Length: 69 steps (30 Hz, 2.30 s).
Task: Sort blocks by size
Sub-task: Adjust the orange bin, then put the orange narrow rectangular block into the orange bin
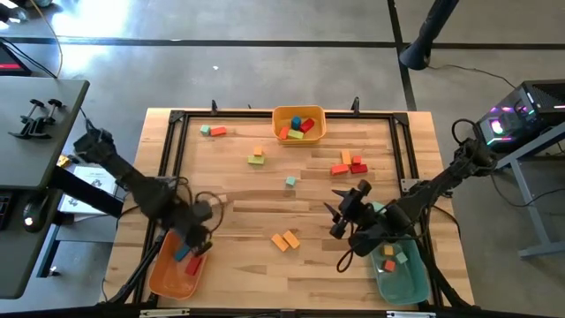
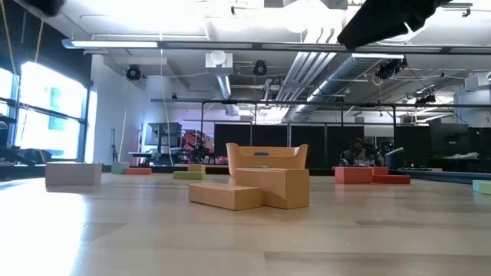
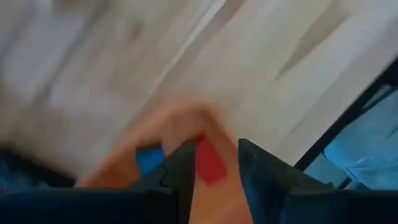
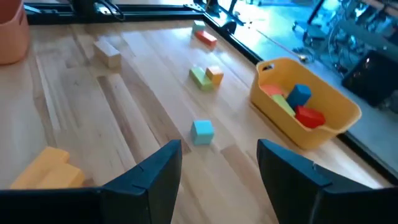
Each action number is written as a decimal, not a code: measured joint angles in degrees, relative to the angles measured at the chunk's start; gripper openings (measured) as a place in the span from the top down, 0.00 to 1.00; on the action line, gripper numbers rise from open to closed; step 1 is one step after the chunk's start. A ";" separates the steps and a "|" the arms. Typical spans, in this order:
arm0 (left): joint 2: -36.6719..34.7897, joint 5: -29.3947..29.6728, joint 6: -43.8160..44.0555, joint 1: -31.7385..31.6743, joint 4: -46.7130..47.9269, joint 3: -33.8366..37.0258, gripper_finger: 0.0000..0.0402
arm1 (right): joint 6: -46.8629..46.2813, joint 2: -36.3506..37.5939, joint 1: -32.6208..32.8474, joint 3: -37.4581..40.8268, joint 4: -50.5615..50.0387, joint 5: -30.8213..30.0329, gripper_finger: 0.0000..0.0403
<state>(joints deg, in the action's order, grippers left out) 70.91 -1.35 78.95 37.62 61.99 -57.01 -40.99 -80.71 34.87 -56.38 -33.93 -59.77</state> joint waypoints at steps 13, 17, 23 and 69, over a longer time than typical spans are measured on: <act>1.82 -8.65 20.50 5.74 1.81 13.52 0.86 | 2.57 -0.04 0.03 0.02 -0.11 1.26 0.49; 1.81 -10.98 21.86 6.58 8.26 14.29 0.87 | 3.54 -0.04 0.03 0.00 -0.11 1.46 0.49; 1.80 -13.96 21.54 7.53 14.44 13.48 0.87 | 3.54 -0.04 0.03 0.00 -0.11 1.53 0.49; 25.58 18.48 -76.50 -80.45 -8.12 -6.16 0.44 | 5.47 -0.04 -1.20 0.00 -0.55 2.56 0.49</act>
<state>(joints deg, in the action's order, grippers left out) 96.49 17.14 2.45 -42.83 53.87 -63.17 -35.53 -80.75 33.67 -56.38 -34.48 -57.21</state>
